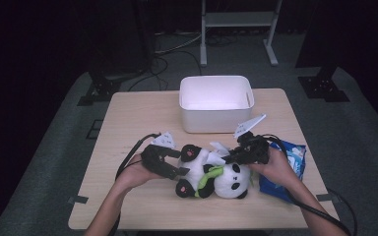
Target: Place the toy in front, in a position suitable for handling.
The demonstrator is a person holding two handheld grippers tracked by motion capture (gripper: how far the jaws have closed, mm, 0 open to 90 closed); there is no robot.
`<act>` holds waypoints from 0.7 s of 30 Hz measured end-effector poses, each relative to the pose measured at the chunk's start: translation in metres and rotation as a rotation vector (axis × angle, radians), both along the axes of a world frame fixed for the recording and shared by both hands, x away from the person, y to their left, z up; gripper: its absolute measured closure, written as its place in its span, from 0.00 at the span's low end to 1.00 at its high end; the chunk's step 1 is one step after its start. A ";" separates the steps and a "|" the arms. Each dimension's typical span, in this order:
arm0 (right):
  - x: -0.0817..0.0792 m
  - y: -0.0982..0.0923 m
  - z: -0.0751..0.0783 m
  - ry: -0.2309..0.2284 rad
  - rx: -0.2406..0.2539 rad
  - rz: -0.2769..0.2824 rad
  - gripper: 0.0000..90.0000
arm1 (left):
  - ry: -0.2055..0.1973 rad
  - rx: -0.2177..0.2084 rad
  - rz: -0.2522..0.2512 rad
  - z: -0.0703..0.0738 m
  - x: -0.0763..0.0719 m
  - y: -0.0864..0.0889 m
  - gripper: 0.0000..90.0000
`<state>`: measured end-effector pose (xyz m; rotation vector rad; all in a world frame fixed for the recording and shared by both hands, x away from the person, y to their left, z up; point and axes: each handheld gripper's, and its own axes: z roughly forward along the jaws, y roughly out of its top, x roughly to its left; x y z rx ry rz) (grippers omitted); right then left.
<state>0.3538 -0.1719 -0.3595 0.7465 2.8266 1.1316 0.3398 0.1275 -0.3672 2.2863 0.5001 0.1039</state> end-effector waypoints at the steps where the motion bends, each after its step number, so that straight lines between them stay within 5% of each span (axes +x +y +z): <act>1: 0.000 0.001 0.000 0.003 0.000 0.001 0.86 | 0.004 0.001 0.001 0.000 0.002 -0.001 0.31; 12: -0.006 0.006 0.000 0.000 0.003 0.026 0.86 | 0.090 0.028 -0.041 -0.006 0.017 -0.009 0.17; 21: -0.012 0.006 -0.002 -0.007 0.002 0.034 0.86 | 0.112 0.014 -0.055 -0.010 0.021 -0.015 0.13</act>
